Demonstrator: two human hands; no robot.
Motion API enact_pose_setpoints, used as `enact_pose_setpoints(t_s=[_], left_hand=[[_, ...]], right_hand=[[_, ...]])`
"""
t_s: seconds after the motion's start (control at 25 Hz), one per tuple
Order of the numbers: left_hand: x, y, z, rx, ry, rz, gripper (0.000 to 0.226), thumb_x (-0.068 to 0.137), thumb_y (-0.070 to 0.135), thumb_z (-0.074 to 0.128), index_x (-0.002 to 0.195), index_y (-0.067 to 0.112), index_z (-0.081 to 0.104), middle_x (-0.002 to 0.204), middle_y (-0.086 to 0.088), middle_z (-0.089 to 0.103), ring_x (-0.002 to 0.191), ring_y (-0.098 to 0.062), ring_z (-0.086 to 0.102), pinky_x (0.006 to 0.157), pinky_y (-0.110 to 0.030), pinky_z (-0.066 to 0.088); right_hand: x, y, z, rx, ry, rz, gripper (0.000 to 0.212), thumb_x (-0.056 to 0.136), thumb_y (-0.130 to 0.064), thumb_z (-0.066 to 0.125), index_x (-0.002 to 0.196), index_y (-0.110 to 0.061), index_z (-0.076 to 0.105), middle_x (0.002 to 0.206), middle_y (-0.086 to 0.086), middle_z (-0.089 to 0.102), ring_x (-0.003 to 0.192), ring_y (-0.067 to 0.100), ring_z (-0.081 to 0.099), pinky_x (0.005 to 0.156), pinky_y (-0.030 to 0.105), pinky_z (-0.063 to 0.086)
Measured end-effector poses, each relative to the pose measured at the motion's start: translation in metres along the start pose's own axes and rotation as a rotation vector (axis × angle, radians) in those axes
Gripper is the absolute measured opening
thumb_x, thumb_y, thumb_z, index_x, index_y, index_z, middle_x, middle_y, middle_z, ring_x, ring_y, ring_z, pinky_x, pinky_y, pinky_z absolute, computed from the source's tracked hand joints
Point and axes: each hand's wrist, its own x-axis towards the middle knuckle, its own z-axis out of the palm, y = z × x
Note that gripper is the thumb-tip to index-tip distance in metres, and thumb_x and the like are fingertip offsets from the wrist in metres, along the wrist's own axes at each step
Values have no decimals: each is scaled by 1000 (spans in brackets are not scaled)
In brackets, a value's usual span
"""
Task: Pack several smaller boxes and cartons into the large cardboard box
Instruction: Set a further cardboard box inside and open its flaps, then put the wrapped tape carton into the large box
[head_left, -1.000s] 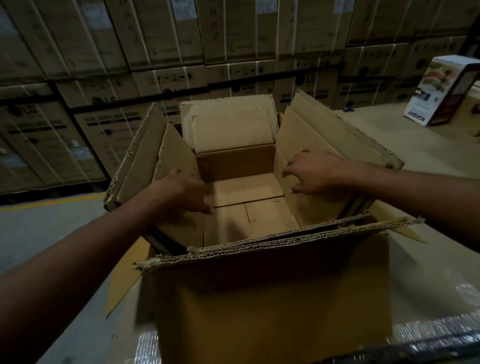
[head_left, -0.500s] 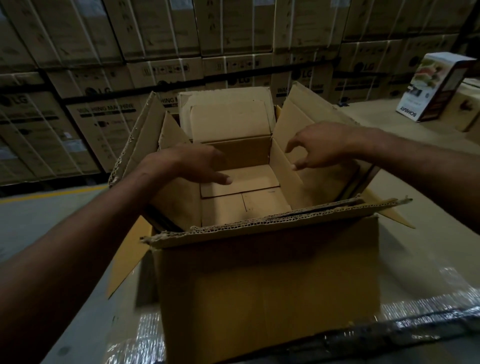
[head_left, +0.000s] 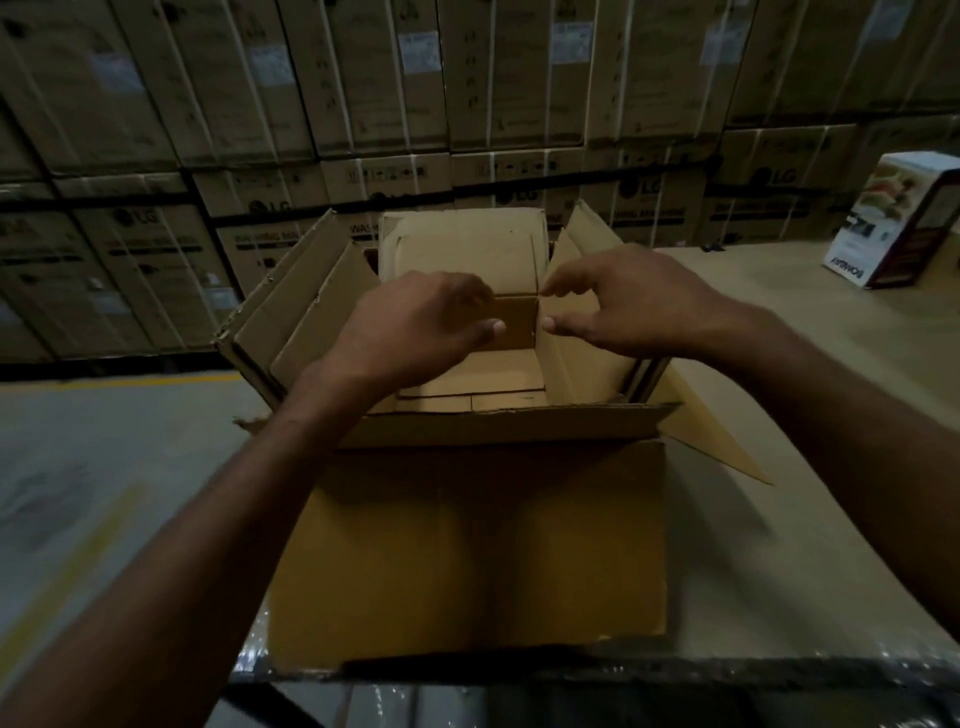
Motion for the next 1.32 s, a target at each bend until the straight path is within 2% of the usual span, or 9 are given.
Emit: enact_pose_setpoints(t_s=[0.16, 0.36, 0.48, 0.6, 0.68, 0.76, 0.96, 1.16, 1.32], left_hand=[[-32, 40, 26, 87, 255, -19, 55, 102, 48, 53, 152, 26, 44, 139, 0, 63, 115, -16, 64, 88, -35, 56], [-72, 90, 51, 95, 450, 11, 51, 102, 47, 54, 146, 22, 51, 132, -3, 65, 117, -16, 60, 93, -25, 37], [-94, 122, 62, 20, 498, 70, 41, 102, 44, 55, 136, 21, 58, 121, 1, 66, 107, -12, 59, 85, -24, 40], [-116, 155, 81, -123, 427, 80, 35, 100, 45, 55, 127, 23, 61, 112, 5, 63, 97, -9, 54, 74, -25, 44], [-129, 177, 100, -244, 352, 34, 35, 100, 48, 56, 126, 25, 61, 111, 9, 62, 97, -5, 55, 75, -23, 47], [-141, 199, 120, -370, 247, -10, 35, 99, 49, 57, 127, 28, 61, 113, 12, 63, 99, -3, 56, 78, -24, 51], [-152, 256, 164, -487, 102, 3, 33, 99, 50, 58, 125, 31, 62, 114, 14, 65, 99, 0, 59, 81, -30, 57], [-132, 345, 205, -506, 55, 42, 31, 96, 50, 62, 124, 37, 62, 112, 20, 66, 101, 2, 60, 78, -26, 54], [-103, 433, 244, -574, 25, 60, 31, 95, 48, 65, 124, 39, 61, 112, 21, 66, 101, 3, 61, 76, -28, 55]], right_hand=[[-44, 12, -1, 104, 136, 13, 42, 95, -55, 63, 133, -37, 62, 131, -11, 66, 119, 12, 59, 99, 45, 51], [-119, 10, 2, 184, 343, 28, 40, 97, -54, 62, 127, -29, 70, 122, -7, 73, 111, 14, 65, 100, 45, 49], [-165, 10, 0, 176, 446, 97, 36, 98, -48, 64, 124, -25, 71, 118, -3, 74, 108, 16, 65, 96, 42, 50], [-217, 10, 5, 318, 541, 253, 29, 97, -42, 67, 121, -26, 72, 113, -9, 73, 104, 8, 65, 91, 30, 51], [-251, 10, 13, 427, 540, 356, 25, 96, -39, 70, 118, -27, 73, 110, -15, 73, 103, 1, 65, 88, 13, 47], [-283, 13, 23, 515, 504, 455, 23, 95, -37, 72, 115, -27, 75, 107, -18, 73, 101, -3, 66, 86, 7, 45], [-357, 45, 40, 747, 535, 653, 20, 91, -25, 77, 111, -23, 77, 99, -16, 76, 93, 1, 71, 85, 22, 57], [-415, 110, 33, 765, 515, 760, 19, 91, -20, 77, 109, -27, 76, 95, -17, 76, 91, 2, 71, 84, 33, 61], [-462, 190, 7, 710, 526, 782, 21, 92, -19, 76, 112, -25, 75, 96, -16, 75, 92, 1, 71, 84, 35, 62]])
